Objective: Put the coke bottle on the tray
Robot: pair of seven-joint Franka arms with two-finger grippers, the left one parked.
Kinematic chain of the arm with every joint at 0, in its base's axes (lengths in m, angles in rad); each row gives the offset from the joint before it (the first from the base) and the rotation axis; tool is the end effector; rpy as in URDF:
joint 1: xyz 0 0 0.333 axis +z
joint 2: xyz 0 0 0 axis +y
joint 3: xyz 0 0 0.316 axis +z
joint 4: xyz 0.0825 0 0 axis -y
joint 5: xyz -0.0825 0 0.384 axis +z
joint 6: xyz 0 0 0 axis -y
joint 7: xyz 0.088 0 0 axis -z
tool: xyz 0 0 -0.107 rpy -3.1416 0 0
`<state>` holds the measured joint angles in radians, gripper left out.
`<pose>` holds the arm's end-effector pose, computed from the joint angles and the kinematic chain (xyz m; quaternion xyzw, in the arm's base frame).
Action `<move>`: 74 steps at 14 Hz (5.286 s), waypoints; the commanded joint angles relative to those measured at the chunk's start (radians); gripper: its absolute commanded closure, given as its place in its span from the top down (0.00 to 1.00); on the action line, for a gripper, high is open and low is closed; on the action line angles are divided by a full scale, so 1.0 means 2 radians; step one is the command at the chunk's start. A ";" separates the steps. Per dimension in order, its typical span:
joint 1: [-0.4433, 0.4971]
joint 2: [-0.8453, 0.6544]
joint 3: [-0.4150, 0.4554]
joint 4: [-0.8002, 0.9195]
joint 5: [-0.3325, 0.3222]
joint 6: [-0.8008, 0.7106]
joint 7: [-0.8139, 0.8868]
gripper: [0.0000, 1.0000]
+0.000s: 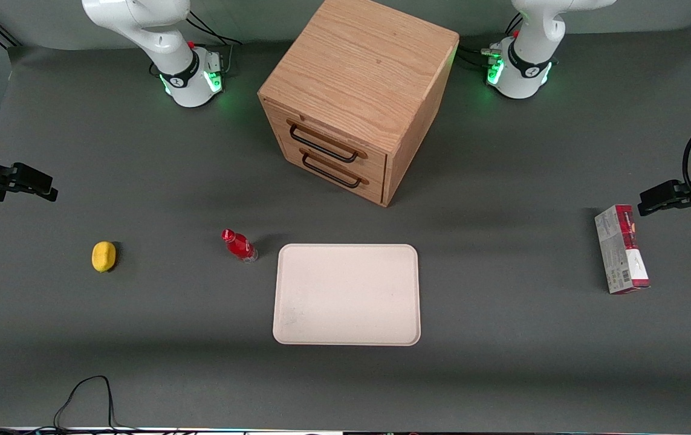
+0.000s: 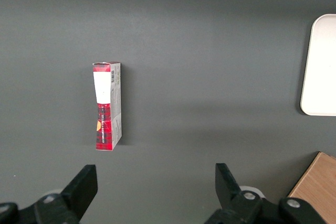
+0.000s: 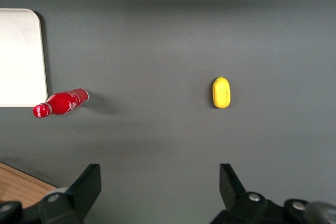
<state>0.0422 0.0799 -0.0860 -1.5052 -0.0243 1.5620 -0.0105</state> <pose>0.5774 -0.0259 0.6096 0.9997 -0.0165 -0.0118 0.0153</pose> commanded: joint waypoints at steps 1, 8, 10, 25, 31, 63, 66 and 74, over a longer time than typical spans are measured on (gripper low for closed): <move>0.001 -0.004 -0.002 -0.002 -0.002 0.001 -0.005 1.00; 0.003 -0.004 -0.001 -0.003 0.013 -0.001 -0.004 1.00; 0.017 -0.002 0.003 -0.004 0.029 -0.001 0.013 1.00; 0.195 0.125 0.002 0.020 0.029 0.080 0.180 1.00; 0.196 0.123 0.001 -0.103 0.030 0.208 0.181 1.00; 0.202 0.114 -0.004 0.091 0.029 0.018 0.176 0.10; 0.202 0.121 -0.003 0.144 0.030 -0.025 0.173 0.10; 0.207 0.291 0.034 0.348 0.027 -0.015 0.188 0.00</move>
<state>0.4516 0.5574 -0.0385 -0.9711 0.0253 1.5492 0.3512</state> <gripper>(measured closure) 0.670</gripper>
